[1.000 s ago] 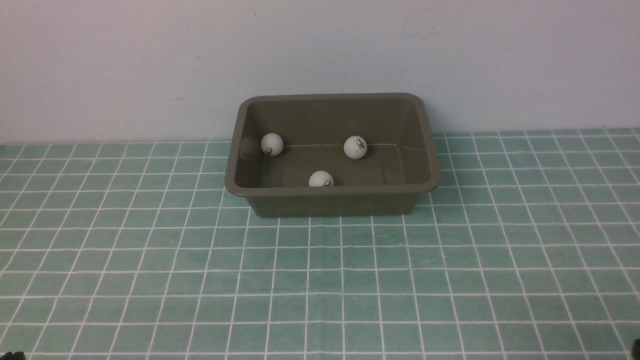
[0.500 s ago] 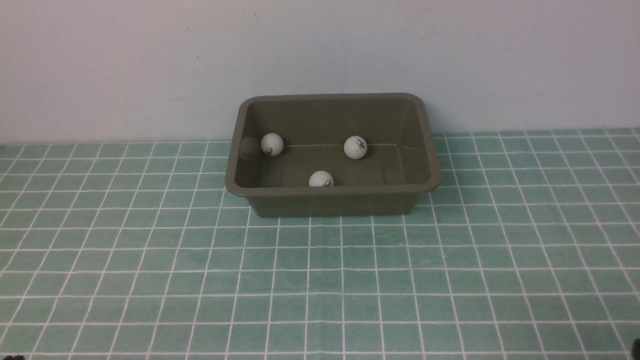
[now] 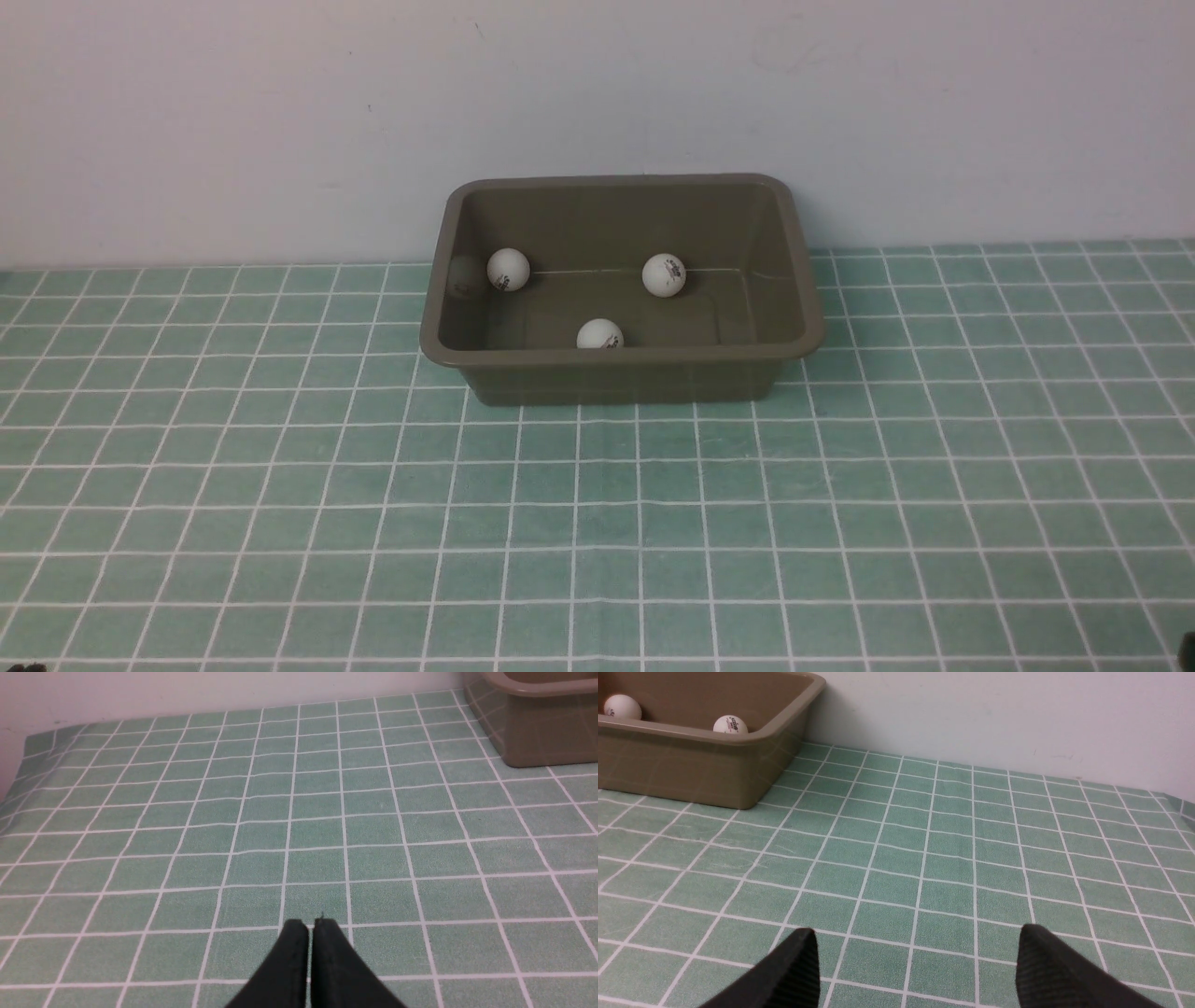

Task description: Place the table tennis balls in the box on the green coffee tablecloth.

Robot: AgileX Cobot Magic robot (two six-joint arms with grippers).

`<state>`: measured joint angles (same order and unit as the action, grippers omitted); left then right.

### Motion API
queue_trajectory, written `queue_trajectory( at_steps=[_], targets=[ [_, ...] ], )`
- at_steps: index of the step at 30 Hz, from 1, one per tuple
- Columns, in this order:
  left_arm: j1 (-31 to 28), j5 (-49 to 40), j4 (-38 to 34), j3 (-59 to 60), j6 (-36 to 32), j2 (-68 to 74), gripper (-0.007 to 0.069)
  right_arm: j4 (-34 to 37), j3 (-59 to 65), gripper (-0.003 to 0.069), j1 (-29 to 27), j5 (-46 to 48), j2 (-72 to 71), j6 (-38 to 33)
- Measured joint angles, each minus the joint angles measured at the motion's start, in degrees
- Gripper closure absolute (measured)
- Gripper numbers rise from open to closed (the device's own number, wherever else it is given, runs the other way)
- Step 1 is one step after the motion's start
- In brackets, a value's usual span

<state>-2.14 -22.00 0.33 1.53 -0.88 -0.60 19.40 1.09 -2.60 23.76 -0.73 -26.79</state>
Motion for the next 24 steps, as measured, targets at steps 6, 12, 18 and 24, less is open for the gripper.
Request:
queue_trajectory(
  at_steps=[6,12,18,24],
  targets=[
    [0.0,-0.02,-0.33,0.0,0.88,0.0,0.0629,0.0,0.0,0.0145,0.0,0.0,0.0,0.0],
    [0.0,-0.06,-0.33,0.0,0.88,0.0,0.0629,0.0,0.0,0.0145,0.0,0.0,0.0,0.0],
    [0.0,-0.06,-0.33,0.0,0.88,0.0,0.0629,0.0,0.0,0.0145,0.0,0.0,0.0,0.0],
    [0.0,-0.06,-0.33,0.0,0.88,0.0,0.0629,0.0,0.0,0.0145,0.0,0.0,0.0,0.0]
  ],
)
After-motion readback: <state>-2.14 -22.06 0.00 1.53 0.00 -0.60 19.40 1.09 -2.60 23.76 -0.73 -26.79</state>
